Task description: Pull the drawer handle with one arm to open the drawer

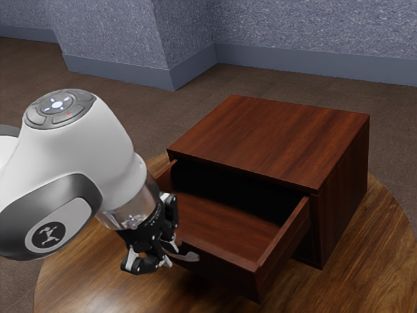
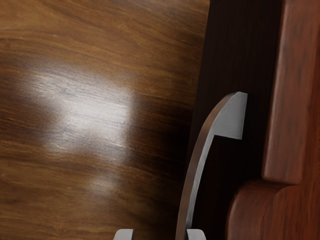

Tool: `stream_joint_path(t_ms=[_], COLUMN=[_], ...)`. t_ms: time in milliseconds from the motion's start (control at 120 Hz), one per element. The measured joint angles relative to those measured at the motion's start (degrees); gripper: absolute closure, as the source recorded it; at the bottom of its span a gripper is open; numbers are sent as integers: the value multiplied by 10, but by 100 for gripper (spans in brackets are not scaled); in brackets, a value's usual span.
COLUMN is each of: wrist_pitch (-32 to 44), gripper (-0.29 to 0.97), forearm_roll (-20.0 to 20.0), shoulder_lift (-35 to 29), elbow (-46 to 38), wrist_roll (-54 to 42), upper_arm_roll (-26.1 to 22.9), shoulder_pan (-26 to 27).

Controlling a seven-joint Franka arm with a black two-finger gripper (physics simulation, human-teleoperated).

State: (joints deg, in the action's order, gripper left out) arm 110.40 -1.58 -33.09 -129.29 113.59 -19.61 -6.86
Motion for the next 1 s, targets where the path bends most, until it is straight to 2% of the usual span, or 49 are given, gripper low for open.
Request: stream_joint_path(t_ms=[683, 817, 1000], wrist_pitch=[-21, -34, -54], gripper=[68, 58, 31], forearm_roll=[2, 3, 1], shoulder_lift=[-6, 0, 35], elbow=[39, 72, 137], wrist_roll=[1, 1, 15], upper_arm_roll=[0, -1, 7], shoulder_pan=[0, 0, 1])
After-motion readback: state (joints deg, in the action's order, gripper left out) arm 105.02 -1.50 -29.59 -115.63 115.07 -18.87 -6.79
